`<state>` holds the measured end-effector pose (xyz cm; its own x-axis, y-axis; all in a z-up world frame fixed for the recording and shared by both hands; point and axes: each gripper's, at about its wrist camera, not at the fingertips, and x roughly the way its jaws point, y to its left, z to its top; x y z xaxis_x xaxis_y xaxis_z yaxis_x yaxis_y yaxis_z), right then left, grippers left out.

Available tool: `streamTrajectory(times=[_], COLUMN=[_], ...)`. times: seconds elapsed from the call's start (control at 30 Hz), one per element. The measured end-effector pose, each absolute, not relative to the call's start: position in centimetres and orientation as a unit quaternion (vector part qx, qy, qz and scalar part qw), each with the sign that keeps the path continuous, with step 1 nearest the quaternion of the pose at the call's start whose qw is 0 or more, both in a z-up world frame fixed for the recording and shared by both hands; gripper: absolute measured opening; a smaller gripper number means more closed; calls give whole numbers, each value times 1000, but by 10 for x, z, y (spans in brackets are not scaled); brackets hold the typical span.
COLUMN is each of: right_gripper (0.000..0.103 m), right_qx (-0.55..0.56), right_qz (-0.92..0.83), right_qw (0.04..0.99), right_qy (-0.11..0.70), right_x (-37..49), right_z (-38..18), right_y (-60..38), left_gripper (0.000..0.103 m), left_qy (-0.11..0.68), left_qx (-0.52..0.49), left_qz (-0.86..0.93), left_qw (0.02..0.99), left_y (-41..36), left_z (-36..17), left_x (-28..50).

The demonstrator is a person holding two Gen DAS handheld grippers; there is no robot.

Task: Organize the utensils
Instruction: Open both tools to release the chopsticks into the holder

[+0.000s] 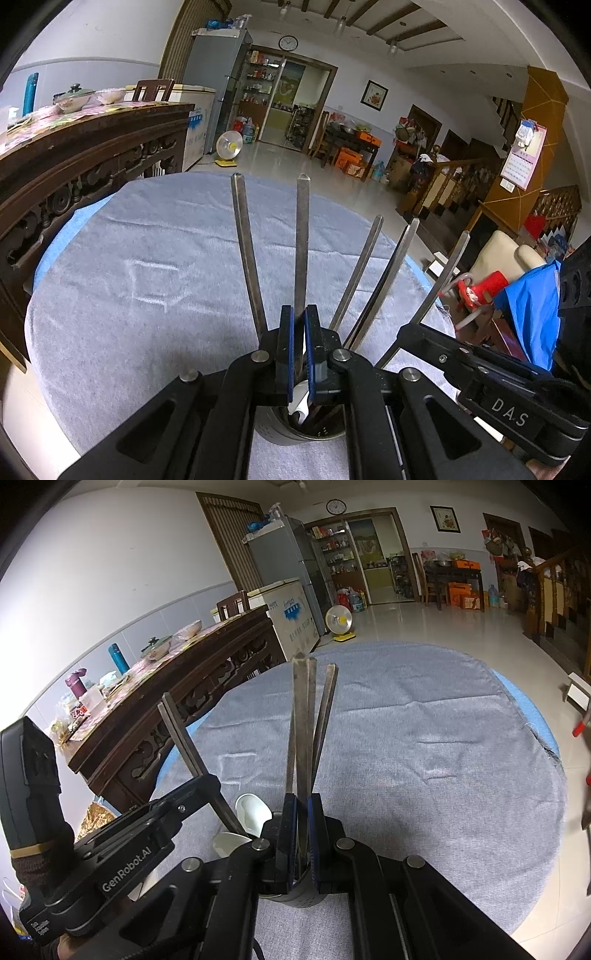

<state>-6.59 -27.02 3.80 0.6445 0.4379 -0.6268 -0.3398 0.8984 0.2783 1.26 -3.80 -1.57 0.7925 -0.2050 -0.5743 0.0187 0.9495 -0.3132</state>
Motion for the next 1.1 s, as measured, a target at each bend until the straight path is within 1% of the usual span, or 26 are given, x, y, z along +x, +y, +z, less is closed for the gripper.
streamTrajectory(times=[0.27, 0.33, 0.37, 0.4, 0.47, 0.5, 0.53, 0.57, 0.6, 0.63, 0.73, 0.83, 0.9, 0.97, 1.03, 1.1], right_gripper=[8, 18, 30, 39, 51, 53, 53, 53, 55, 56, 63, 70, 80, 83, 85, 90], right_qx=[68, 67, 68, 68, 68, 67, 67, 68, 69, 70, 69, 64, 63, 63, 60, 55], right_qz=[209, 206, 206, 206, 204, 203, 202, 201, 201, 199, 192, 184, 180, 179, 181, 183], right_qw=[903, 904, 904, 904, 906, 908, 909, 910, 911, 913, 917, 921, 922, 922, 921, 921], right_qy=[369, 369, 368, 367, 364, 360, 358, 356, 354, 350, 342, 338, 338, 337, 339, 339], right_x=[-63, -63, -63, -63, -64, -66, -66, -68, -69, -70, -74, -78, -81, -85, -91, -98], right_z=[39, 41, 41, 42, 44, 45, 47, 48, 50, 52, 58, 62, 62, 62, 63, 63], right_y=[-270, -271, -272, -272, -273, -274, -274, -275, -276, -278, -284, -291, -295, -298, -300, -301], left_gripper=[6, 6, 6, 6, 8, 14, 24, 30, 40, 47, 57, 65, 66, 69, 77, 78], left_qy=[311, 309, 309, 308, 308, 308, 308, 307, 305, 301, 292, 294, 296, 303, 313, 319], left_qx=[-168, -172, -173, -174, -175, -176, -176, -177, -176, -175, -168, -163, -162, -155, -143, -130], left_qz=[-58, -57, -58, -59, -59, -60, -59, -58, -56, -55, -47, -42, -37, -33, -30, -22], left_qw=[934, 934, 933, 933, 933, 933, 933, 934, 934, 936, 940, 941, 941, 940, 939, 939], left_y=[-30, -28, -28, -28, -27, -27, -26, -26, -26, -25, -24, -22, -22, -23, -23, -24], left_z=[-9, -6, -6, -5, -3, -3, -2, 0, 2, 5, 12, 16, 17, 17, 16, 14], left_x=[11, 10, 9, 9, 8, 8, 7, 6, 4, 2, -6, -9, -11, -13, -15, -18])
